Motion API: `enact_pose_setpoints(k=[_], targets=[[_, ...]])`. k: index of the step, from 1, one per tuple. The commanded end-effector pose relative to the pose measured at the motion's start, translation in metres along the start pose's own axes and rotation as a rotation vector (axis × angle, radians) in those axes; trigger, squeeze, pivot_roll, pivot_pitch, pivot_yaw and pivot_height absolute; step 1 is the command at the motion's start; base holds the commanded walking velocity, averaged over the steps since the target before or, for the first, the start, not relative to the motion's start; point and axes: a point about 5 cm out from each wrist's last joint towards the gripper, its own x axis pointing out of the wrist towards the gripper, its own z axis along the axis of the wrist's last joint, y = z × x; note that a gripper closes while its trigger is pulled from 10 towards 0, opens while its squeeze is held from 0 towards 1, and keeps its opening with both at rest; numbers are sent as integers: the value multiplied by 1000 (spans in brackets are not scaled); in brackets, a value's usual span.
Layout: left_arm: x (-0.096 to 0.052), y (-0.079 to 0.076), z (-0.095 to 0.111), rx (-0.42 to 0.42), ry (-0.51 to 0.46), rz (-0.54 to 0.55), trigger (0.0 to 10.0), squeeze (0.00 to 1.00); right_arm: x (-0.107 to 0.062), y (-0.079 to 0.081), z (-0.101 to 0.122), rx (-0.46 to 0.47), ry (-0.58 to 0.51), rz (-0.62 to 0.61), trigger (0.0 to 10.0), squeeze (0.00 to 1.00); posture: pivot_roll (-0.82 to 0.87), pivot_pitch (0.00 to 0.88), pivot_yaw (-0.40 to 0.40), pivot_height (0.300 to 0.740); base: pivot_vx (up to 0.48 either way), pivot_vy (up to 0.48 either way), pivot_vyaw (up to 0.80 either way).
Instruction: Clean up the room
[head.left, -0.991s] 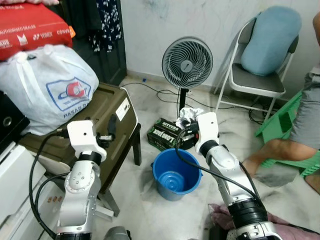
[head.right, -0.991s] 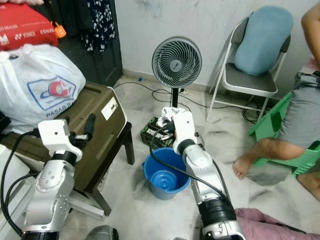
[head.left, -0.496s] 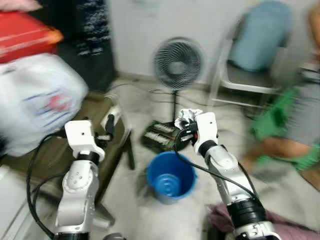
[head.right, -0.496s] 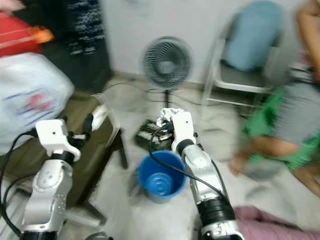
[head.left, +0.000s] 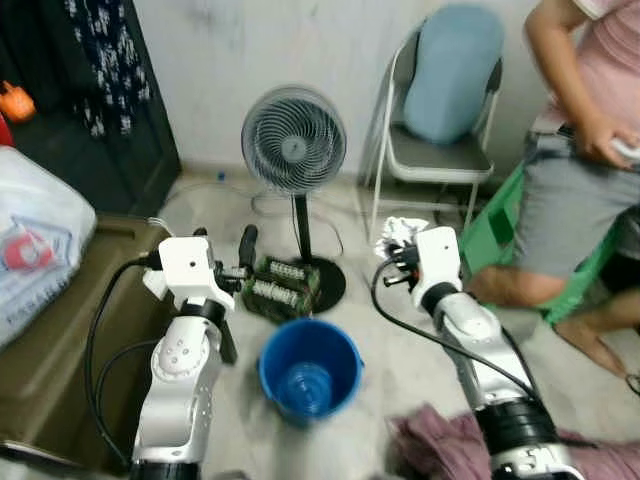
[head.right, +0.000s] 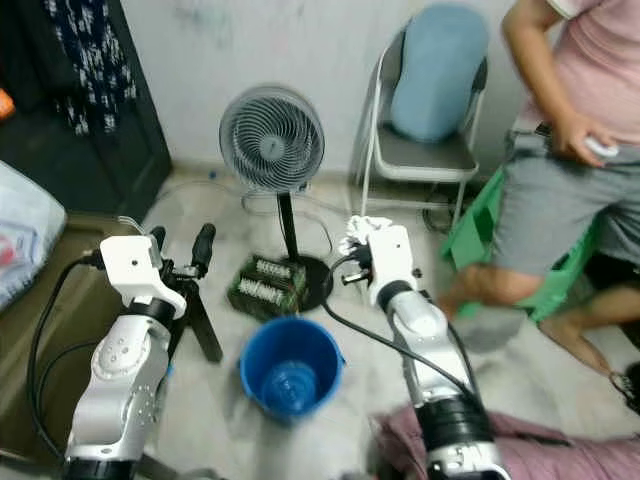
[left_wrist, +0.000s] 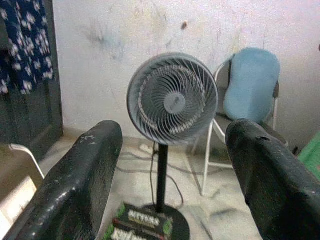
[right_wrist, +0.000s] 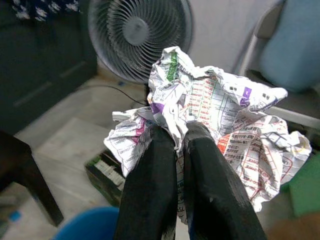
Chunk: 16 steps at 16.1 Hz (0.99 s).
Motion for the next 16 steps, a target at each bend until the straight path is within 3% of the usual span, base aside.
enact_pose_setpoints(k=[1, 3, 10, 16], targets=[[-1, 5, 0, 7, 3, 22, 10000, 0, 4, 7, 8, -4, -27, 29, 10000, 0, -24, 0, -42, 740, 266, 0, 0], [-1, 6, 0, 10, 3, 20, 10000, 0, 3, 10, 10, -20, -44, 47, 10000, 0, -24, 0, -40, 740, 127, 0, 0], [0, 6, 1, 12, 1, 19, 10000, 0, 5, 11, 10, -17, -45, 45, 10000, 0, -23, 0, -41, 740, 108, 0, 771], [0, 5, 0, 6, 0, 14, 10000, 0, 4, 9, 9, -16, -36, 40, 10000, 0, -24, 0, -44, 740, 291, 0, 0]])
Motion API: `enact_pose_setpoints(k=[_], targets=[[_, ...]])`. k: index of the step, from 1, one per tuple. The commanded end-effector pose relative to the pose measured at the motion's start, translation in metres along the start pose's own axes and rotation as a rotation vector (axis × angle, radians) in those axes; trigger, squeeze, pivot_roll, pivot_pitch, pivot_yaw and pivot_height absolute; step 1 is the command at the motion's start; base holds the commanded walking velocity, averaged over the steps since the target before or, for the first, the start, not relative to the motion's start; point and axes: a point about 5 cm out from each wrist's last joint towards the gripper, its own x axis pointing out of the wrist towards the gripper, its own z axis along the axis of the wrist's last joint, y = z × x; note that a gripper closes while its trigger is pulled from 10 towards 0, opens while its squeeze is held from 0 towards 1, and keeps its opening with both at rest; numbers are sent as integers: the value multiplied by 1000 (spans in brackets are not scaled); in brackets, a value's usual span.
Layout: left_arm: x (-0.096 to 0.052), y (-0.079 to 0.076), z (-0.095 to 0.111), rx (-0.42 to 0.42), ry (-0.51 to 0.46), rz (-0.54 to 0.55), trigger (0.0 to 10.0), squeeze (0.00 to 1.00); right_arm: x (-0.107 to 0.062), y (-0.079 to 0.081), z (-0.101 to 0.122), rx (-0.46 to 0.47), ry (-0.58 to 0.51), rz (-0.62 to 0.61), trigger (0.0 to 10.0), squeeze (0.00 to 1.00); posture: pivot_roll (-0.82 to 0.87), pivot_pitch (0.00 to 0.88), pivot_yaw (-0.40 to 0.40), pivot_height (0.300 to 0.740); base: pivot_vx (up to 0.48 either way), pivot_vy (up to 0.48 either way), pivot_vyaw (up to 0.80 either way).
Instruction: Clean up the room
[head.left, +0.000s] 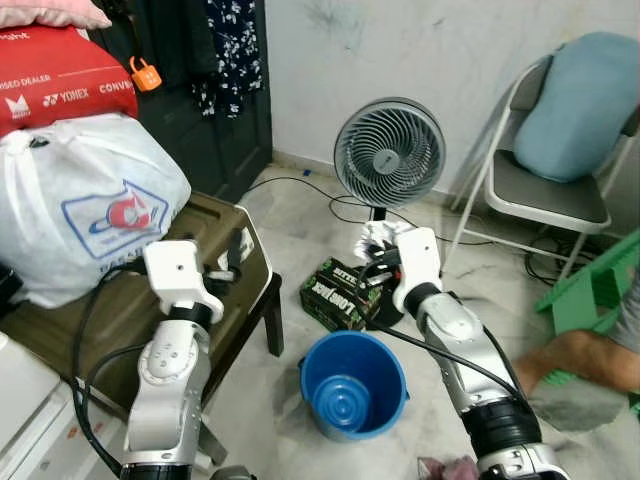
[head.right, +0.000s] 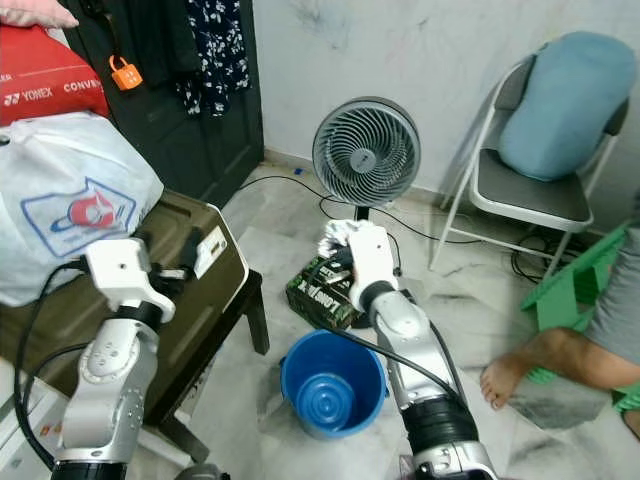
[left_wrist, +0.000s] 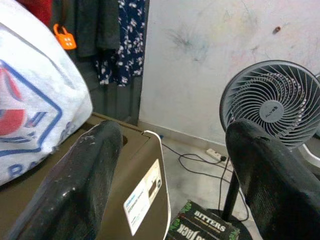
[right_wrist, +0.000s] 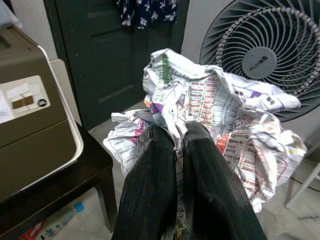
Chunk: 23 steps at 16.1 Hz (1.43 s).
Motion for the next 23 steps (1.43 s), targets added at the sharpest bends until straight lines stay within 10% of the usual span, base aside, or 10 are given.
enact_pose_setpoints(k=[1, 12, 23], targets=[[1, 0, 3, 3, -11, -1, 10000, 0, 1, 0, 5, -3, -17, -2, 10000, 0, -24, 0, -44, 740, 322, 0, 0], [-7, 1, -3, 59, 26, -49, 10000, 0, 6, -1, 3, 25, 24, -66, 10000, 0, 3, 5, -50, 740, 169, 0, 0], [-96, 17, 0, 364, 235, -487, 10000, 0, 26, 7, -38, 136, 303, -250, 10000, 0, 157, 199, 12, 740, 0, 0, 0]])
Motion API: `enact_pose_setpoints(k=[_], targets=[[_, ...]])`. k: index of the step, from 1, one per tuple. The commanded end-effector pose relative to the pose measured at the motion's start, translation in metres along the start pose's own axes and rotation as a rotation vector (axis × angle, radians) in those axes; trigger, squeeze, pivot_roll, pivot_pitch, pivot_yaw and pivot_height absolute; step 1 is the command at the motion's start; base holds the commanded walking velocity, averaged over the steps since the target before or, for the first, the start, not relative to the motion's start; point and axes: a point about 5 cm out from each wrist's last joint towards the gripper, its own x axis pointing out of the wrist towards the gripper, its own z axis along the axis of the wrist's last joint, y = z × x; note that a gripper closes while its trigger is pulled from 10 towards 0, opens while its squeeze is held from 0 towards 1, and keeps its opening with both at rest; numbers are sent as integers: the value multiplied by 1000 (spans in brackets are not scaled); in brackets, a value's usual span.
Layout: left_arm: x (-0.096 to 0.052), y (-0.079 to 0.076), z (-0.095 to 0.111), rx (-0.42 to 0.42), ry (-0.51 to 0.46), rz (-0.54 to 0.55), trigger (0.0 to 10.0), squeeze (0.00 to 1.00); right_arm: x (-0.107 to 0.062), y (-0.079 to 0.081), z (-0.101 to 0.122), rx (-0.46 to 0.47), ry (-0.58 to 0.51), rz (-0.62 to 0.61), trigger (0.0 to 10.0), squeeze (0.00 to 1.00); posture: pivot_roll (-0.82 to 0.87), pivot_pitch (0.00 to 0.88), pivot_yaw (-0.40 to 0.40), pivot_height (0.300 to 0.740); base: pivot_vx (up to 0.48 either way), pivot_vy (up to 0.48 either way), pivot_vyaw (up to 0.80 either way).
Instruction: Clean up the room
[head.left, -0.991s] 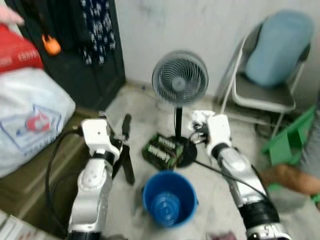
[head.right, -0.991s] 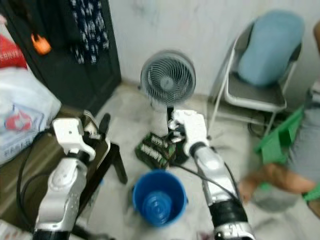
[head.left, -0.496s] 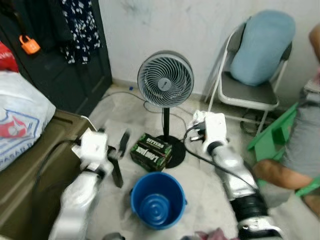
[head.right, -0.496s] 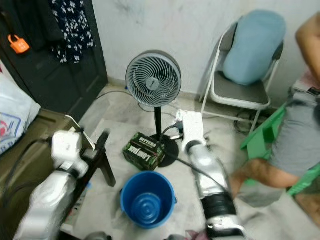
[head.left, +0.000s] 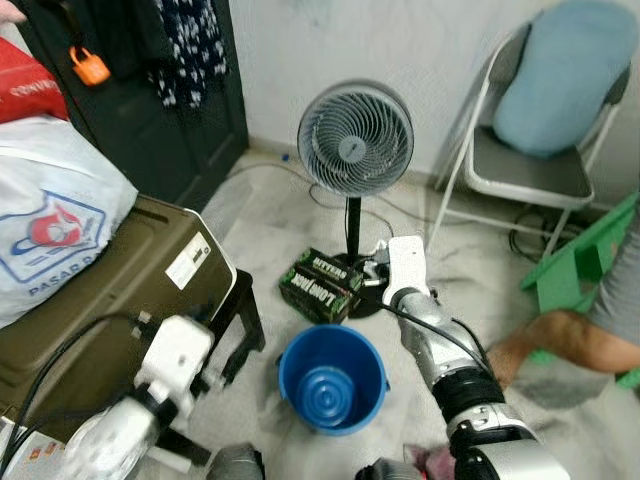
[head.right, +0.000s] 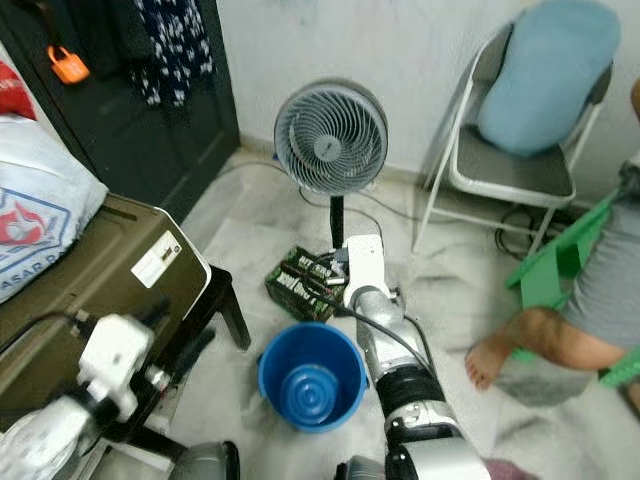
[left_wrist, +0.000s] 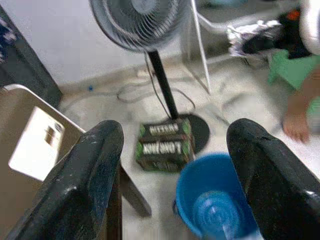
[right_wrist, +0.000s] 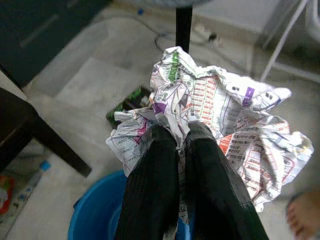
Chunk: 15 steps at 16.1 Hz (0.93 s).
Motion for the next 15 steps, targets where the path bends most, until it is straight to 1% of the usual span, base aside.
enact_pose_setpoints(k=[1, 3, 5, 7, 9, 10, 11, 13, 14, 15], targets=[[-6, 2, 7, 10, 2, -4, 10000, 0, 3, 6, 0, 2, 9, 4, 10000, 0, 169, 215, 21, 740, 0, 0, 0], [-20, 5, 8, -1, 25, 32, 10000, 0, 3, 20, -1, 7, 14, 43, 10000, 0, 189, 247, 49, 740, 0, 0, 0], [-32, 3, 9, -10, 60, 31, 10000, 0, 3, 30, -3, 13, 20, 58, 10000, 0, 211, 271, 78, 740, 0, 0, 0], [-43, 6, 12, -5, 92, 31, 10000, 0, 4, 43, -9, 4, 35, 95, 10000, 0, 245, 297, 111, 740, 0, 0, 0], [-48, 10, 16, 11, 111, 22, 10000, 0, 2, 55, -18, -11, 77, 130, 10000, 0, 275, 310, 136, 740, 0, 0, 0], [-50, 11, 18, 28, 120, 9, 10000, 0, 1, 60, -22, -42, 88, 137, 10000, 0, 278, 311, 137, 740, 0, 0, 0], [-52, 12, 19, 35, 123, 4, 10000, 0, 0, 63, -27, -55, 105, 142, 10000, 0, 288, 312, 142, 740, 0, 0, 0], [-54, 15, 21, 36, 133, 0, 10000, 0, -1, 67, -34, -61, 134, 141, 10000, 0, 294, 313, 145, 740, 0, 0, 0], [-54, 17, 21, 38, 138, 1, 10000, 0, -2, 67, -37, -105, 138, 129, 10000, 0, 294, 309, 142, 740, 0, 0, 0], [-54, 17, 21, 37, 140, 3, 10000, 0, -2, 64, -38, -106, 140, 113, 10000, 0, 290, 307, 139, 740, 0, 0, 0]])
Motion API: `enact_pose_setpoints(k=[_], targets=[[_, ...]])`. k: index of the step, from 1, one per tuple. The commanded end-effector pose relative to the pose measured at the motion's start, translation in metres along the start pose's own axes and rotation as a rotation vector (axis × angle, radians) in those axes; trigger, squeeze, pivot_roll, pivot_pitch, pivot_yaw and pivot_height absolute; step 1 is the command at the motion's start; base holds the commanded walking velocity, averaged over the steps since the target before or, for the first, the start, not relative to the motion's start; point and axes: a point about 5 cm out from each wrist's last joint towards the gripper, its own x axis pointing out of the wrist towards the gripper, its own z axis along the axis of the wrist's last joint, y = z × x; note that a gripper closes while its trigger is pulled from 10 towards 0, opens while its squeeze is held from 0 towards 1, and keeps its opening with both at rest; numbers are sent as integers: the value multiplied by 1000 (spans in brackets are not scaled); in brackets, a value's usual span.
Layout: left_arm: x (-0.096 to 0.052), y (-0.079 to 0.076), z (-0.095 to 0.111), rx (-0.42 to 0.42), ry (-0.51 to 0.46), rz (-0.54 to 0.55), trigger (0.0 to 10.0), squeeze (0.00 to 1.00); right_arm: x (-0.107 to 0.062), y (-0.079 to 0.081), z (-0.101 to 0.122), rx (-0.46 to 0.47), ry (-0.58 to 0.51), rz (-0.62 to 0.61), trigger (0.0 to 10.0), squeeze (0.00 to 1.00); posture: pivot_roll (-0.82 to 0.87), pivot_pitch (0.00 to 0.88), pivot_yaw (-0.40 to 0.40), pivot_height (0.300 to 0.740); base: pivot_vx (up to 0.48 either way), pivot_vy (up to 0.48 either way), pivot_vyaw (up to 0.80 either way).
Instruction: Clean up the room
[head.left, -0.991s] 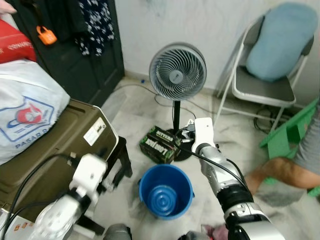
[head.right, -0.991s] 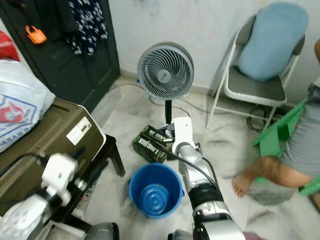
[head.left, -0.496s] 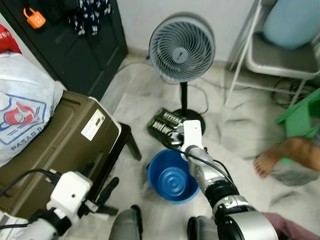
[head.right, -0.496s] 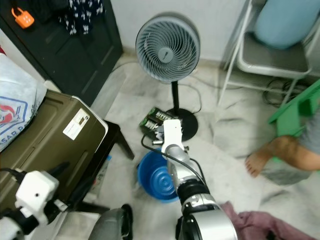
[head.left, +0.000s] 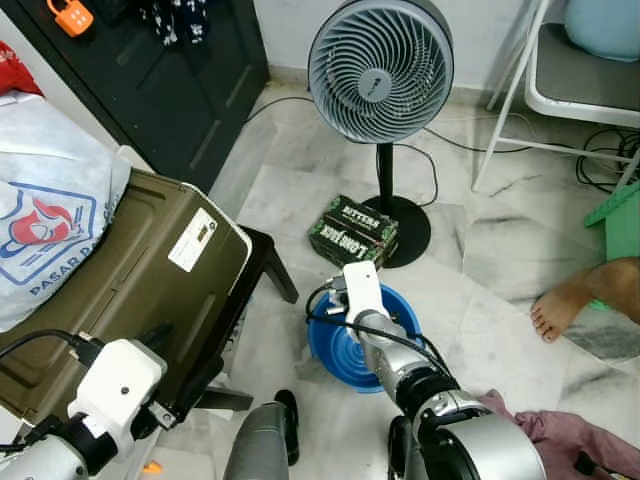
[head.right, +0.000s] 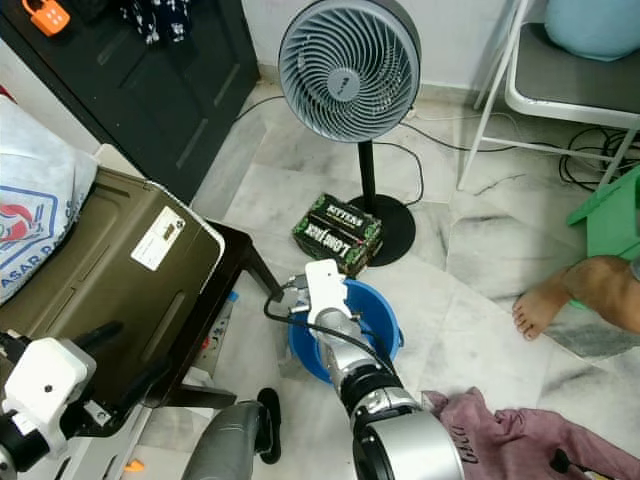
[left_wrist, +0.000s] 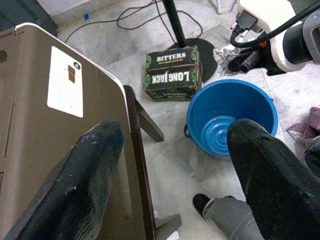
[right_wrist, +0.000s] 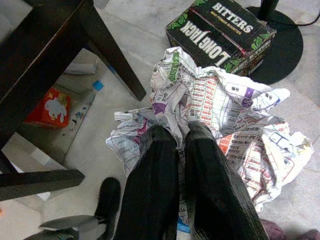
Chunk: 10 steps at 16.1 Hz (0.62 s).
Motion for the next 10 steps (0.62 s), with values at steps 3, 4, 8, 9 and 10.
enact_pose_setpoints(k=[3, 4, 8, 9, 10], targets=[[-3, 0, -1, 3, 20, -1, 10000, 0, -1, 0, -1, -3, -6, -48, 10000, 0, 290, 305, 136, 740, 0, 0, 0], [-3, -1, 0, 8, 19, -8, 10000, 0, 0, -10, 4, 13, -28, -103, 10000, 0, 290, 304, 134, 740, 0, 0, 0], [0, 1, -2, 6, 19, -4, 10000, 0, 0, -33, 1, 64, -29, -170, 10000, 0, 282, 297, 134, 740, 0, 0, 0], [2, 1, -1, 7, 16, -6, 10000, 0, 0, -31, 5, 48, -48, -162, 10000, 0, 281, 295, 135, 740, 0, 0, 0], [2, 1, -1, 8, 15, -6, 10000, 0, 1, -30, 6, 55, -57, -151, 10000, 522, 282, 292, 135, 740, 0, 0, 0]])
